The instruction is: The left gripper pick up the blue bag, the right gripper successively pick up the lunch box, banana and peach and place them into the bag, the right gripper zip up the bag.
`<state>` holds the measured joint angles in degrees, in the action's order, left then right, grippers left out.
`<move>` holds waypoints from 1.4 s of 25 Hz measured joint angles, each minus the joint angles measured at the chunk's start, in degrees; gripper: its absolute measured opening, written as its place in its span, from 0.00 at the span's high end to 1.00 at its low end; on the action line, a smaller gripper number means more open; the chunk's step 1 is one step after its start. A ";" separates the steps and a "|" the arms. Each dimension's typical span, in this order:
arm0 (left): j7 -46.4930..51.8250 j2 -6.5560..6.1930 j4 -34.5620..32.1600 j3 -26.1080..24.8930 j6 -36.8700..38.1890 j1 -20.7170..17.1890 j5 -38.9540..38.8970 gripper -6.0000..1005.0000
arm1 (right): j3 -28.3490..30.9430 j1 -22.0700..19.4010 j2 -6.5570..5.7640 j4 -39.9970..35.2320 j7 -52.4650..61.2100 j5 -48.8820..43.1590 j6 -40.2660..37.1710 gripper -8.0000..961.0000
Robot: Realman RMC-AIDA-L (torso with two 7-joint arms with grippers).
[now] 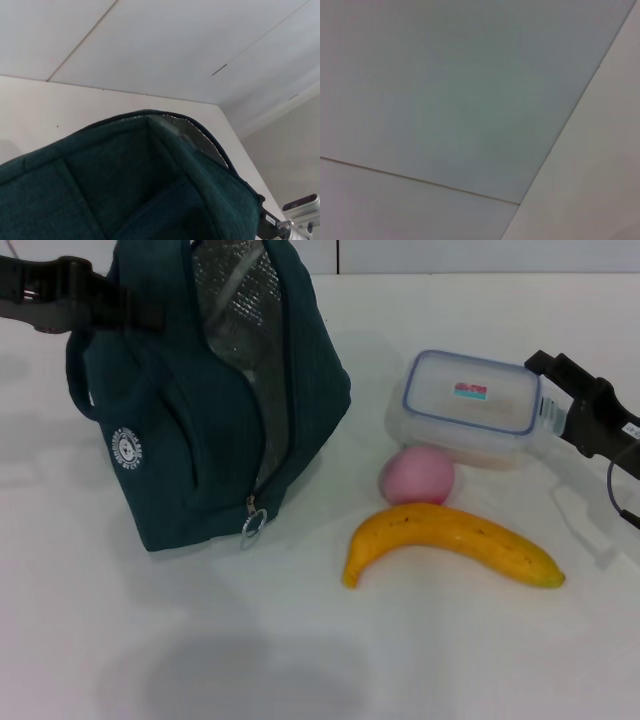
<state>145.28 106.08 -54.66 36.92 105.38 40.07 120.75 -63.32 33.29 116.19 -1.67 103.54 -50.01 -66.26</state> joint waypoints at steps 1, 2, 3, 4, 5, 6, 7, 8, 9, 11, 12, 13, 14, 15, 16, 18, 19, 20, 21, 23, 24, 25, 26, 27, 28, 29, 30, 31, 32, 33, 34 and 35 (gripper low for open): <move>0.00 0.00 0.00 0.00 0.00 0.00 0.00 0.95 | -0.07 0.19 0.00 0.04 0.00 0.00 0.09 0.12; 0.00 0.00 0.00 0.00 0.00 0.02 0.00 0.95 | -0.20 0.31 0.00 0.07 0.00 0.00 0.17 0.12; 0.00 0.00 0.00 0.00 0.00 0.04 0.00 0.95 | -0.44 0.36 0.00 0.03 0.03 0.00 0.24 0.12; 0.00 0.00 0.00 0.00 0.00 0.06 0.00 0.95 | -0.49 0.38 0.00 -0.01 0.04 0.00 0.26 0.12; 0.00 0.00 0.00 0.00 0.00 0.08 0.00 0.95 | -0.54 0.39 0.00 -0.05 0.05 0.00 0.26 0.12; 0.00 0.00 0.00 0.00 0.00 0.09 0.00 0.95 | -0.59 0.40 0.00 -0.10 0.05 0.00 0.27 0.12; -0.03 -0.01 0.00 0.00 -0.02 0.08 0.00 0.95 | -0.74 0.41 0.00 -0.16 0.06 0.00 0.27 0.12; -0.08 -0.03 0.00 0.00 -0.07 0.00 0.00 0.95 | -0.95 0.41 0.00 -0.25 0.06 0.00 0.27 0.12; -0.10 -0.04 0.00 -0.01 -0.08 -0.06 0.00 0.95 | -1.17 0.41 0.00 -0.33 0.06 0.00 0.27 0.12; -0.14 -0.12 0.00 -0.01 -0.12 -0.25 0.00 0.95 | -1.73 0.41 0.00 -0.44 0.07 0.00 0.28 0.12; -0.17 -0.14 0.00 -0.01 -0.12 -0.31 0.00 0.95 | -2.15 0.41 0.00 -0.49 0.08 0.00 0.30 0.12; -0.19 -0.15 0.00 0.00 -0.13 -0.33 0.00 0.95 | -2.64 0.41 0.00 -0.54 0.08 0.00 0.34 0.17; -0.21 -0.16 0.00 -0.01 -0.13 -0.36 0.00 0.95 | -3.09 0.43 -0.01 -0.63 0.08 0.00 0.38 0.21; -0.23 -0.19 0.00 -0.01 -0.14 -0.36 0.01 0.95 | -3.40 0.46 -0.04 -0.72 0.08 0.01 0.42 0.25; -0.24 -0.21 0.00 -0.01 -0.15 -0.35 0.01 0.95 | -3.53 0.48 -0.03 -0.75 0.08 0.03 0.44 0.29; -0.32 -0.23 0.00 -0.01 -0.16 -0.28 0.01 0.95 | -3.57 0.49 0.01 -0.77 0.00 0.11 0.59 0.37; -0.42 -0.24 0.00 -0.01 -0.17 -0.24 0.01 0.95 | -3.57 0.49 0.02 -0.78 -0.06 0.10 0.76 0.41; -0.52 -0.22 0.00 -0.01 -0.18 -0.22 0.01 0.95 | -3.57 0.49 0.02 -0.78 -0.07 0.09 0.85 0.44; -0.57 -0.20 0.00 -0.01 -0.18 -0.21 0.01 0.95 | -3.57 0.49 0.02 -0.79 -0.08 0.06 0.92 0.48; -0.60 -0.16 0.00 0.00 -0.18 -0.22 0.01 0.95 | -3.57 0.47 0.02 -0.79 -0.10 0.02 1.15 0.55; -0.60 -0.16 0.00 -0.02 -0.18 -0.22 0.01 0.95 | -3.56 0.44 0.01 -0.79 -0.10 0.03 1.29 0.57; -0.61 -0.15 0.00 -0.05 -0.18 -0.21 0.01 0.95 | -3.57 0.42 0.01 -0.79 -0.11 0.06 1.40 0.59; -0.61 -0.14 0.00 -0.10 -0.18 -0.21 0.01 0.95 | -3.56 0.40 0.00 -0.79 -0.12 0.13 1.52 0.62; -0.61 -0.14 0.00 -0.14 -0.18 -0.22 -0.01 0.95 | -3.56 0.36 0.00 -0.79 -0.15 0.17 1.63 0.64; -0.61 -0.12 0.00 -0.16 -0.18 -0.20 -0.04 0.95 | -3.56 0.31 0.00 -0.79 -0.17 0.22 1.72 0.66; -0.61 -0.10 0.00 -0.17 -0.18 -0.19 -0.06 0.95 | -3.56 0.28 0.00 -0.79 -0.19 0.24 1.73 0.68; -0.61 -0.08 0.00 -0.18 -0.18 -0.17 -0.08 0.95 | -3.56 0.23 0.00 -0.80 -0.20 0.26 1.74 0.70; -0.61 -0.05 0.00 -0.18 -0.18 -0.15 -0.12 0.95 | -3.56 0.21 0.00 -0.80 -0.21 0.27 1.75 0.72; -0.61 -0.03 0.00 -0.17 -0.18 -0.15 -0.15 0.95 | -3.56 0.21 0.00 -0.80 -0.21 0.28 1.74 0.74; -0.61 -0.03 0.00 -0.15 -0.18 -0.13 -0.16 0.95 | -3.56 0.20 0.00 -0.80 -0.21 0.30 1.72 0.76; -0.61 -0.02 0.00 -0.13 -0.18 -0.11 -0.17 0.95 | -3.56 0.19 0.00 -0.80 -0.22 0.30 1.67 0.78; -0.61 -0.01 0.00 -0.12 -0.18 -0.09 -0.17 0.95 | -3.57 0.19 0.00 -0.80 -0.22 0.31 1.61 0.80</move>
<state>144.66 106.07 -54.67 36.80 105.20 39.99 120.58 -66.89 33.48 116.19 -2.47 103.32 -49.70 -64.65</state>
